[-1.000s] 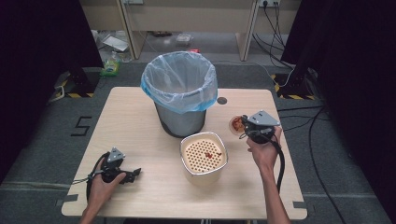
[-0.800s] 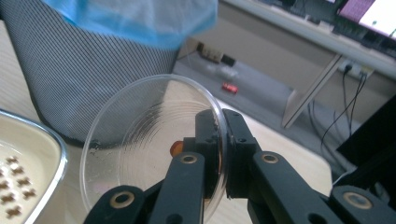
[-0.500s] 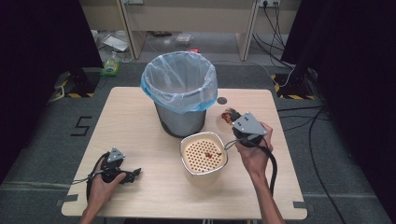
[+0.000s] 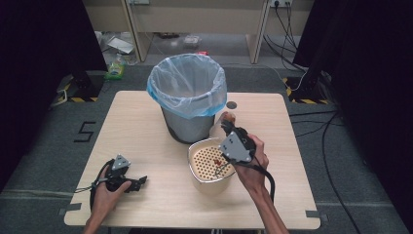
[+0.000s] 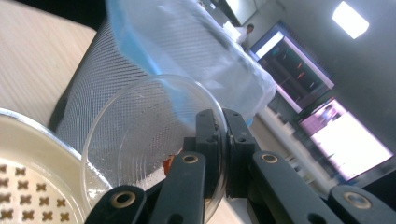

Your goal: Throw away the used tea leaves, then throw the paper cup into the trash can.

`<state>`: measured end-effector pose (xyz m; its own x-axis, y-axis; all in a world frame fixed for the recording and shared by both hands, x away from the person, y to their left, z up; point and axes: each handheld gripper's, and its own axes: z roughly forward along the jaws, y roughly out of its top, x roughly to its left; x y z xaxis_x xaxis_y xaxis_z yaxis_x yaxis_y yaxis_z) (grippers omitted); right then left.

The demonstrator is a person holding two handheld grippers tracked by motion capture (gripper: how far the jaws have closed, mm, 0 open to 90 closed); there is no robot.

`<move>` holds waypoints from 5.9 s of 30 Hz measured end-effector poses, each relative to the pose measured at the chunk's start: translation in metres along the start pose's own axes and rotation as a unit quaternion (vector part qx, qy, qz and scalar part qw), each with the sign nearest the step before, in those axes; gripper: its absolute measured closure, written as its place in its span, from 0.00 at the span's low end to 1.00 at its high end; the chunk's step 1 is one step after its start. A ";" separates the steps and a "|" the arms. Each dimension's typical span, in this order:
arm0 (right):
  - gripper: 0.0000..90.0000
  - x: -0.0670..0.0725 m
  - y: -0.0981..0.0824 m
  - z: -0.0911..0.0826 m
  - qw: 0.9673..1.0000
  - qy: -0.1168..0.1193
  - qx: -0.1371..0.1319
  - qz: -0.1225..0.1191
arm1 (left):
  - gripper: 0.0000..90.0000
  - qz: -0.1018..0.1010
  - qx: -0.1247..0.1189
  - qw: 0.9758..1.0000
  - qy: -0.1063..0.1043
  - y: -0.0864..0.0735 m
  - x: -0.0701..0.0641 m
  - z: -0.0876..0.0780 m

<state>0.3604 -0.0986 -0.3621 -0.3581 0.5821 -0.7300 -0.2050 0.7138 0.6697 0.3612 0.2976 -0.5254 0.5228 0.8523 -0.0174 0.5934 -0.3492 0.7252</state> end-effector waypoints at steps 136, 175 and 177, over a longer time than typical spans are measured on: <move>0.96 -0.118 0.015 0.040 0.980 -0.055 0.003 0.193 | 0.00 -0.001 -0.001 1.000 0.003 0.000 -0.001 0.000; 0.65 -0.100 0.075 0.136 0.970 0.026 0.045 0.236 | 0.00 0.000 -0.001 1.000 0.001 0.000 -0.001 0.000; 0.62 -0.104 0.067 0.128 0.969 0.029 0.045 0.241 | 0.00 0.000 -0.001 1.000 0.001 0.000 -0.001 0.000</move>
<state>0.4999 -0.0614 -0.2587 -0.4442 0.8351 -0.3244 0.0792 0.3973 0.9143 0.3601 0.2968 -0.5255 0.5224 0.8525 -0.0157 0.5921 -0.3494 0.7262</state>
